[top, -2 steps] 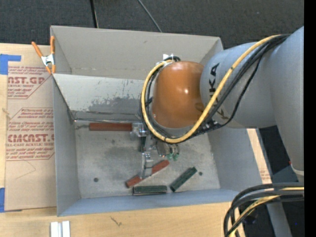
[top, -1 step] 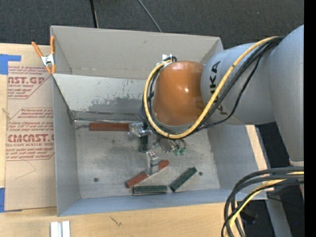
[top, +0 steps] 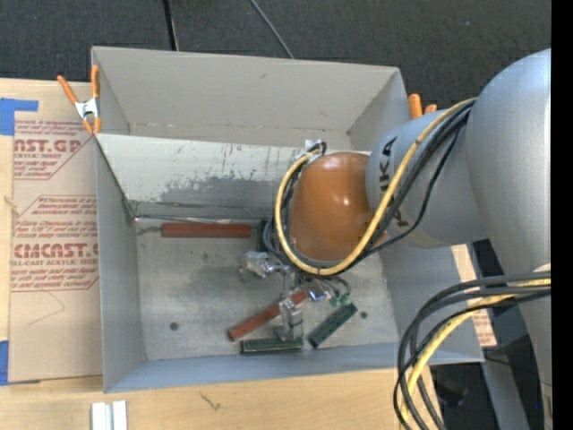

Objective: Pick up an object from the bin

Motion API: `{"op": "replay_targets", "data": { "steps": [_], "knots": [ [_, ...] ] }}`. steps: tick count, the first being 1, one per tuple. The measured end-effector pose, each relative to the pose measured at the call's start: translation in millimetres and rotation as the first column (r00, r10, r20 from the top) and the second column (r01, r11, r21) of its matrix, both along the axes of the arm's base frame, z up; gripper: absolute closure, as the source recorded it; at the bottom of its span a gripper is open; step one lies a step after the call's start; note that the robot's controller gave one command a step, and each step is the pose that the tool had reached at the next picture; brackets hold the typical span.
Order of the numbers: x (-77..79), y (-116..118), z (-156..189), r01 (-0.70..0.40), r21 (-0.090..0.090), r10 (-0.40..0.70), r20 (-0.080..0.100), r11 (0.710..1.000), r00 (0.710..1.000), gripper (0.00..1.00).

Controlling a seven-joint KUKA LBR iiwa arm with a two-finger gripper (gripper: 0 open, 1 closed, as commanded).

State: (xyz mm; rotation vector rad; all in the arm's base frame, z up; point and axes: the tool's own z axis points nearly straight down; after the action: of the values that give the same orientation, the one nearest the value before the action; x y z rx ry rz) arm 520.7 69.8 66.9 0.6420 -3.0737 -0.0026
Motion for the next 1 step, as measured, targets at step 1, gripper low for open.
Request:
{"op": "replay_targets", "data": {
  "steps": [1],
  "knots": [
    [2.4,1.6,3.1,-0.127,0.001,0.127,0.004,0.992,0.992,1.00]
  ]
}}
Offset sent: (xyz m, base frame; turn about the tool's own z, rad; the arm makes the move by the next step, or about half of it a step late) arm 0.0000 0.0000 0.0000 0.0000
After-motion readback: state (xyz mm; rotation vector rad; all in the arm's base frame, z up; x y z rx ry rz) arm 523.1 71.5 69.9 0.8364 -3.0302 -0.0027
